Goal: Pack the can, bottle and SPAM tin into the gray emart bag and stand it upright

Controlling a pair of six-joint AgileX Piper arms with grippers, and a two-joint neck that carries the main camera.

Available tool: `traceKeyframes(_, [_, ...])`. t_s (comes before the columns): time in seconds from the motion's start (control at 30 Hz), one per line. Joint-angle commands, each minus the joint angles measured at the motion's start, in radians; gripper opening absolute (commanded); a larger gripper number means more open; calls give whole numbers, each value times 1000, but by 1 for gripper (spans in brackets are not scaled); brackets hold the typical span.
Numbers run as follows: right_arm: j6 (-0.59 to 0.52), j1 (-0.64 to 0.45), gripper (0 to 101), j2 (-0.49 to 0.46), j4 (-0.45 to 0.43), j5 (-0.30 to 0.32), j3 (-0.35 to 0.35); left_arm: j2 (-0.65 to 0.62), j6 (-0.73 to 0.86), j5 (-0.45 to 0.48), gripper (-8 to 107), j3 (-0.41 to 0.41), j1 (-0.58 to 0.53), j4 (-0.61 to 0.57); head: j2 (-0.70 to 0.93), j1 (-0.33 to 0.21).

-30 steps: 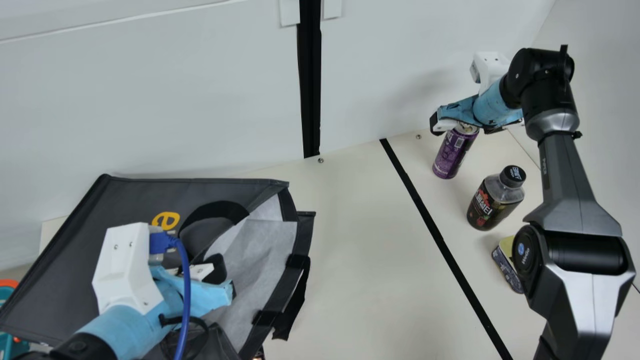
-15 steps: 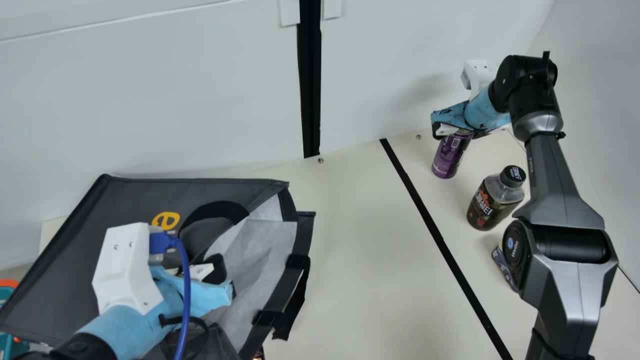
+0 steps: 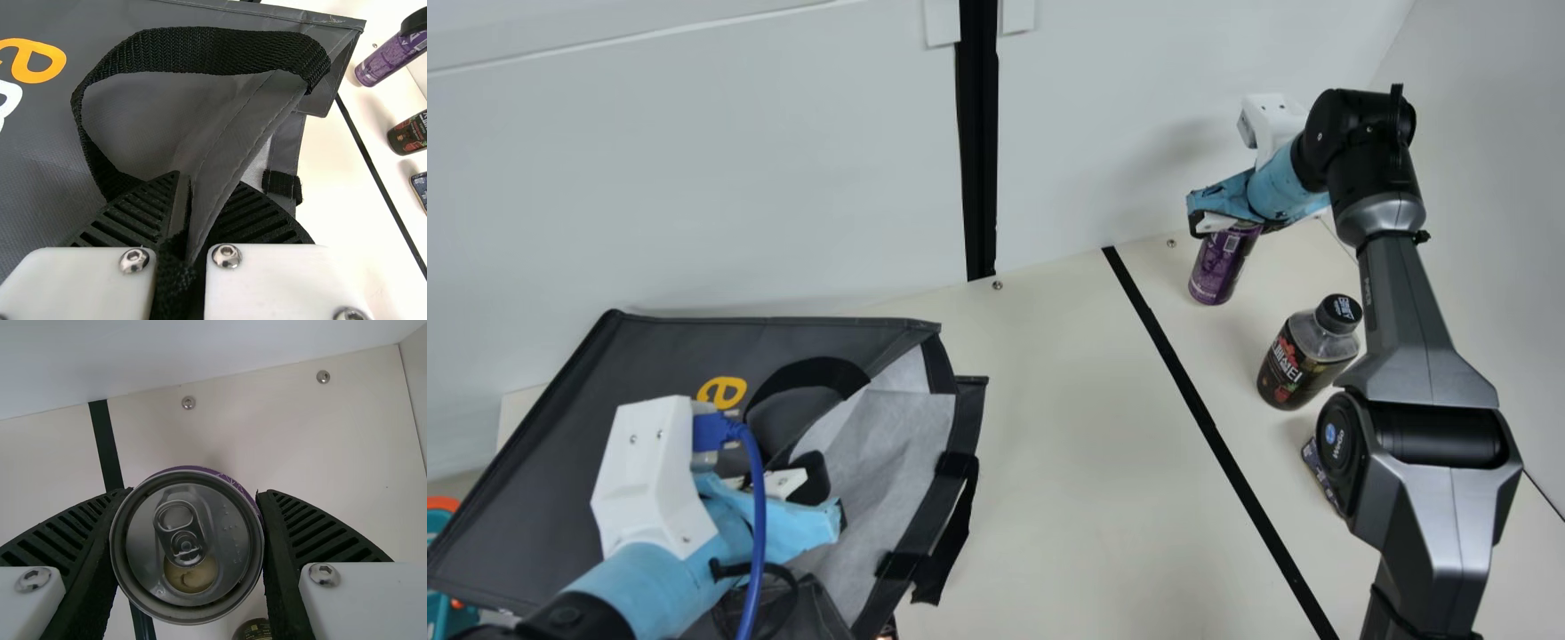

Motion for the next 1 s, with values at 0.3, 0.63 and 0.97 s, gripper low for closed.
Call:
traceKeyframes(0.3, [-48,6,0,-44,19,-3,21,0,0,0,-8,0,0,0,-1,-23])
traceKeyframes(0.63, [-93,27,0,-107,46,-3,87,0,0,0,-8,0,0,0,-1,-23])
traceKeyframes(0.97, [-123,60,0,-186,72,-3,177,0,0,0,-8,0,0,0,-1,-23])
